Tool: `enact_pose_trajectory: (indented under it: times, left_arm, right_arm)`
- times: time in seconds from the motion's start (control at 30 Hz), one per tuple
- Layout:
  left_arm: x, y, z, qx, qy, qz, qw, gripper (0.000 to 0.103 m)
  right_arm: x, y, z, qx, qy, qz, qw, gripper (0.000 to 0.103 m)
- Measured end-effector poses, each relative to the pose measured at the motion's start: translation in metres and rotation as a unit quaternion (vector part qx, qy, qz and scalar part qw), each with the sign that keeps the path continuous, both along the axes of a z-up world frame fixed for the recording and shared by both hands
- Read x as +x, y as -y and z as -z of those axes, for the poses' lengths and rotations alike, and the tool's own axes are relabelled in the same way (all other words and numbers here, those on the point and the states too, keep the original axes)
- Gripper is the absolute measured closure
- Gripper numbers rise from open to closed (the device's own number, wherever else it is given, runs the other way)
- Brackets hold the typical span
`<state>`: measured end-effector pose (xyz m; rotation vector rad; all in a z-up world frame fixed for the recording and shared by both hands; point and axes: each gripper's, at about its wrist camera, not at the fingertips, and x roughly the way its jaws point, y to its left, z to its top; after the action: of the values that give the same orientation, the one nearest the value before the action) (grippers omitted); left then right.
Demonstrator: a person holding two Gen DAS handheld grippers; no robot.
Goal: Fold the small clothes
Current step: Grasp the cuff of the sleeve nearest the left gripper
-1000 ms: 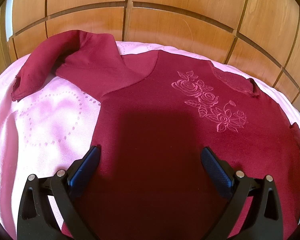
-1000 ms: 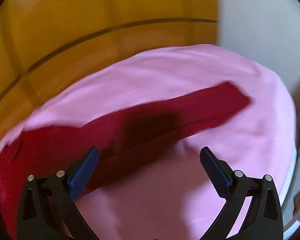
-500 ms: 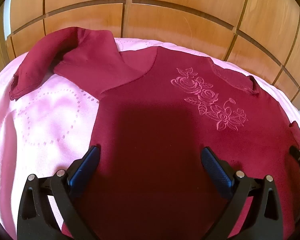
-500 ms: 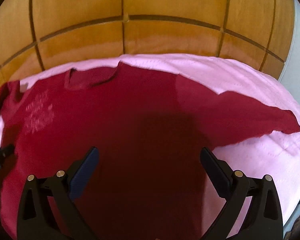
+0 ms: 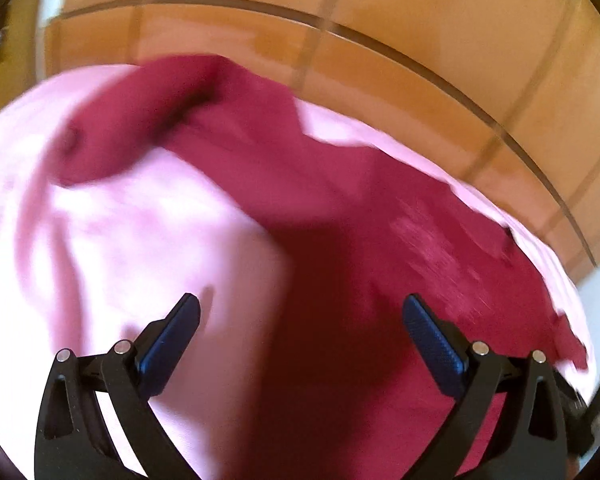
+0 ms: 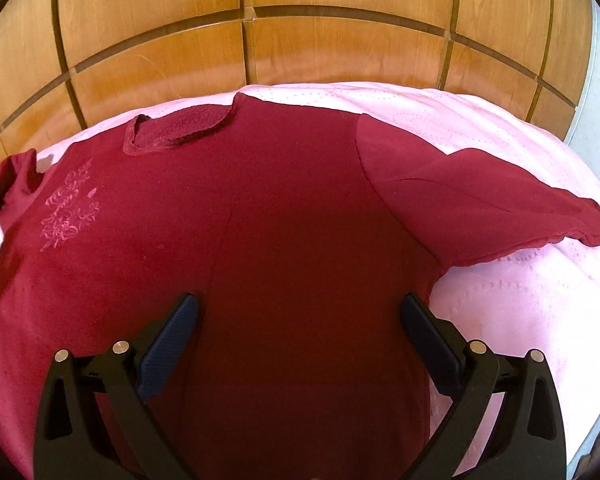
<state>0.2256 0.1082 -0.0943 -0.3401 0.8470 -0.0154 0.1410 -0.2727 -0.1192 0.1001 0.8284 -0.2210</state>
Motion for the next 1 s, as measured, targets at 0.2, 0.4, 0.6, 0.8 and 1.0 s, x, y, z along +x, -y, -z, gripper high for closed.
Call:
enact_pose_trajectory:
  times: [0.2,0.4,0.6,0.8,1.0]
  left_arm:
    - [0.015,-0.071,-0.008,0.024,-0.016,-0.1,0.9945,0.002]
    - [0.024,-0.112,0.0,0.042,-0.035,-0.154,0.9866,0.002]
    - [0.036,-0.118,0.009,0.043,-0.035,-0.145,0.9878,0.003]
    - [0.049,-0.113,0.014,0.062,-0.032,-0.136,0.9883,0.005]
    - [0.057,-0.119,0.018,0.052,-0.029,-0.141,0.9882,0.014]
  right_arm:
    - [-0.001,0.0,0.0,0.001,0.0,0.0,1.0,0.003]
    - [-0.001,-0.001,0.0,0.001,0.0,0.0,1.0,0.003]
    - [-0.001,-0.001,0.001,-0.002,-0.001,0.001,1.0,0.003]
    - [-0.001,-0.001,0.001,-0.002,-0.001,0.001,1.0,0.003]
    - [-0.001,-0.001,0.001,-0.002,-0.001,0.001,1.0,0.003]
